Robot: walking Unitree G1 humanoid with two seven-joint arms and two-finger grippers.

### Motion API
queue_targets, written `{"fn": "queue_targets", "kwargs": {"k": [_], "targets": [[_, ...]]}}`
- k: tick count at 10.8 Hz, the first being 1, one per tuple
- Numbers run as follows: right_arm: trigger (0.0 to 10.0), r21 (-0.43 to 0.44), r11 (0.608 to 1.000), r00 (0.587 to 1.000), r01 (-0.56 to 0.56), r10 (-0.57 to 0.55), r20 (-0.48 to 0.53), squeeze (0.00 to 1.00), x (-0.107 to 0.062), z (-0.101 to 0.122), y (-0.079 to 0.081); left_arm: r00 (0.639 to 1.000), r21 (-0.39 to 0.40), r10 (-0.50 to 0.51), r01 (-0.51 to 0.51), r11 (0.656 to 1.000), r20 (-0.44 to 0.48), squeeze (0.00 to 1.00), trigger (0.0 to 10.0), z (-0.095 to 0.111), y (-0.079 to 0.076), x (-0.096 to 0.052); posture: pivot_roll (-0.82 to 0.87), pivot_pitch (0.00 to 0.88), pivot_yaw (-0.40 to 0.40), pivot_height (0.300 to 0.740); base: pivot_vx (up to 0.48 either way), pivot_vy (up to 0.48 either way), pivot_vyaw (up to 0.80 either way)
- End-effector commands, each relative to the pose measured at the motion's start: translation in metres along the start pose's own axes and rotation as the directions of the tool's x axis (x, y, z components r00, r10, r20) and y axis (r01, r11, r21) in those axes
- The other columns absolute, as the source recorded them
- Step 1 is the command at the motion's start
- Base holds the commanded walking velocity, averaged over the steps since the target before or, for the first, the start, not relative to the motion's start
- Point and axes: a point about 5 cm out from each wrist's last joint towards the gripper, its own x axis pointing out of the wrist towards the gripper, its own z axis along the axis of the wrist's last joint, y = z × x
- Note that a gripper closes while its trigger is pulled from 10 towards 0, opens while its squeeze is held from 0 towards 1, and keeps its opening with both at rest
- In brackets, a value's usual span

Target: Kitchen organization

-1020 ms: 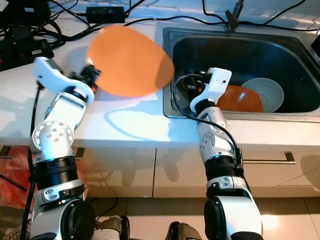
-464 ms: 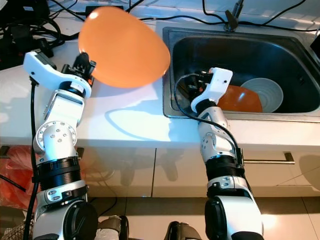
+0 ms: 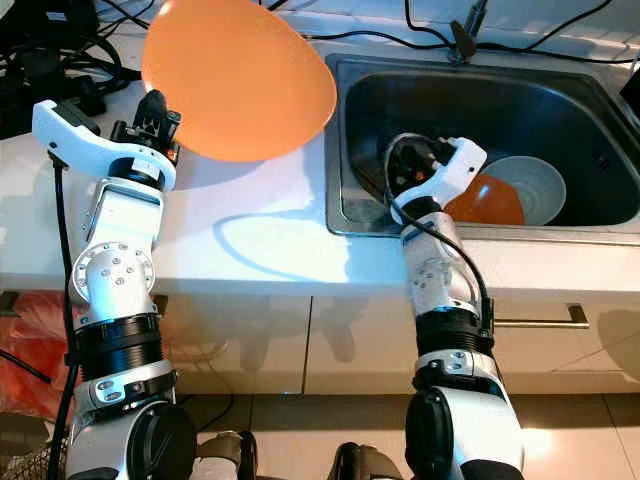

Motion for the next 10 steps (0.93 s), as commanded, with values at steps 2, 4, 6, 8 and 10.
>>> {"fn": "queue_targets", "kwargs": {"k": [2,4,6,8,10], "targets": [[10.0,0.088,0.996,1.0,-0.012,0.013,-0.003,1.0,-0.001,0.0,0.0,0.996,-0.069,-0.087,0.086,0.994,-0.005,0.0,10.0,-0.01,-0.022,0.001,0.09,0.152,-0.072,0.723,0.0,0.0,0.0],[10.0,0.196,0.979,0.998,-0.063,0.064,0.004,1.0,-0.001,0.002,0.006,0.995,-0.071,-0.102,0.1,0.992,-0.02,0.0,10.0,-0.014,-0.024,0.0,0.09,0.153,-0.073,0.723,0.0,0.0,0.0],[10.0,0.263,0.947,0.982,-0.185,0.185,0.023,1.0,-0.003,0.006,0.02,0.991,-0.078,-0.124,0.121,0.99,-0.04,0.0,10.0,-0.019,-0.028,-0.001,0.08,0.153,-0.074,0.723,0.0,0.0,0.0],[10.0,0.268,0.935,0.972,-0.233,0.235,0.027,1.0,-0.004,0.006,0.027,0.991,-0.081,-0.128,0.124,0.989,-0.045,0.0,10.0,-0.02,-0.029,-0.001,0.08,0.152,-0.076,0.723,0.0,0.0,0.0],[10.0,0.291,0.927,0.97,-0.237,0.241,0.024,0.0,-0.005,0.008,0.027,0.991,-0.093,-0.131,0.128,0.987,-0.026,0.0,10.0,-0.017,-0.029,-0.001,0.08,0.15,-0.078,0.723,0.0,0.0,0.0]]}}
